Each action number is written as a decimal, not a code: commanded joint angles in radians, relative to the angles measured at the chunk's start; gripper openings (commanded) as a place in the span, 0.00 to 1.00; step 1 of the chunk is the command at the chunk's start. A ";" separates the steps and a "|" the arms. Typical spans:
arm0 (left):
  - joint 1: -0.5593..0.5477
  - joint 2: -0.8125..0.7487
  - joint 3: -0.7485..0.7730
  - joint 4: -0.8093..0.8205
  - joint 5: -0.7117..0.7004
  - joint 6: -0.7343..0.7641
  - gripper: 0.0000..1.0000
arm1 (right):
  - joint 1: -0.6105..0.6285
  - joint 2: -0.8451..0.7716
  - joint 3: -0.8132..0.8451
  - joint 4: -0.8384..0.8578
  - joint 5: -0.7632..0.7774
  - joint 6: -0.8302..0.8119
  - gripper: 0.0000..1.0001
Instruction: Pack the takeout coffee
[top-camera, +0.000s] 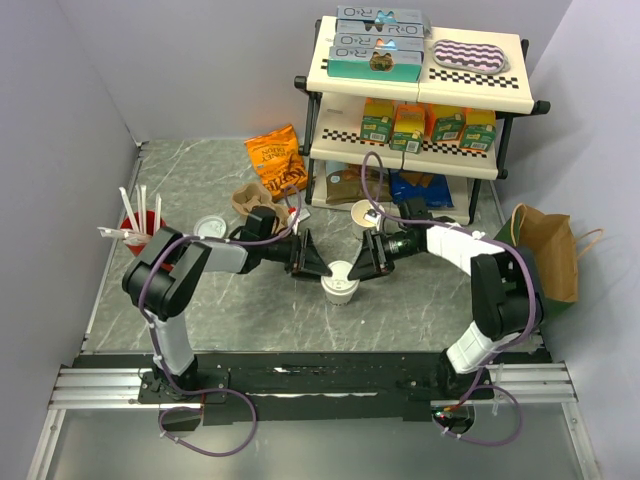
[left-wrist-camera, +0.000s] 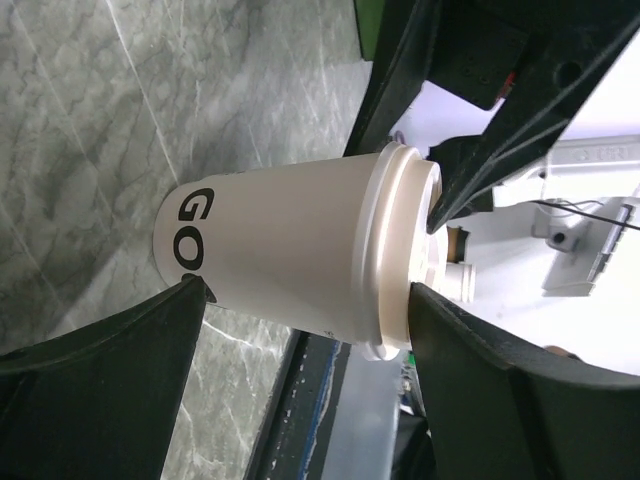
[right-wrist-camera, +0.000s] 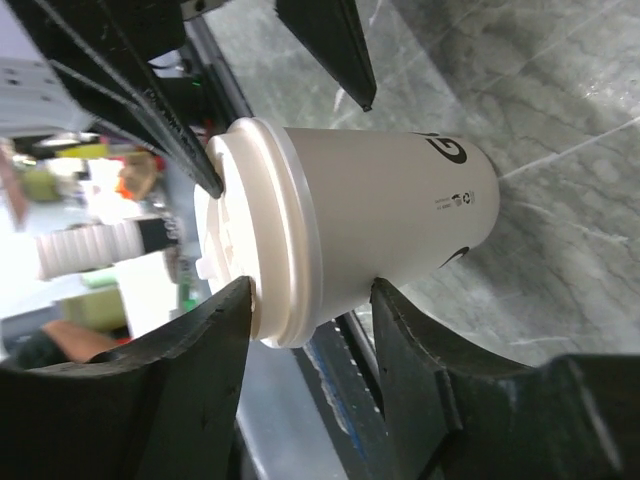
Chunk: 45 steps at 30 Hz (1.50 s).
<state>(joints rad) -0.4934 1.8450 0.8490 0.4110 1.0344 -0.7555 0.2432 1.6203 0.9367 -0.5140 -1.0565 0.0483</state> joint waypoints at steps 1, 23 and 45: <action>0.035 0.060 -0.024 0.071 0.001 -0.018 0.86 | -0.036 0.055 -0.061 0.071 0.013 -0.007 0.53; 0.036 0.125 0.019 0.010 -0.027 0.053 0.82 | 0.004 0.027 -0.137 0.172 0.141 0.018 0.53; 0.039 -0.027 0.039 0.014 0.127 0.040 0.92 | -0.004 -0.036 -0.087 0.272 -0.135 0.134 0.70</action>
<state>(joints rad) -0.4568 1.8740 0.8795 0.5159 1.1442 -0.8055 0.2359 1.5917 0.8284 -0.2928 -1.1496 0.1577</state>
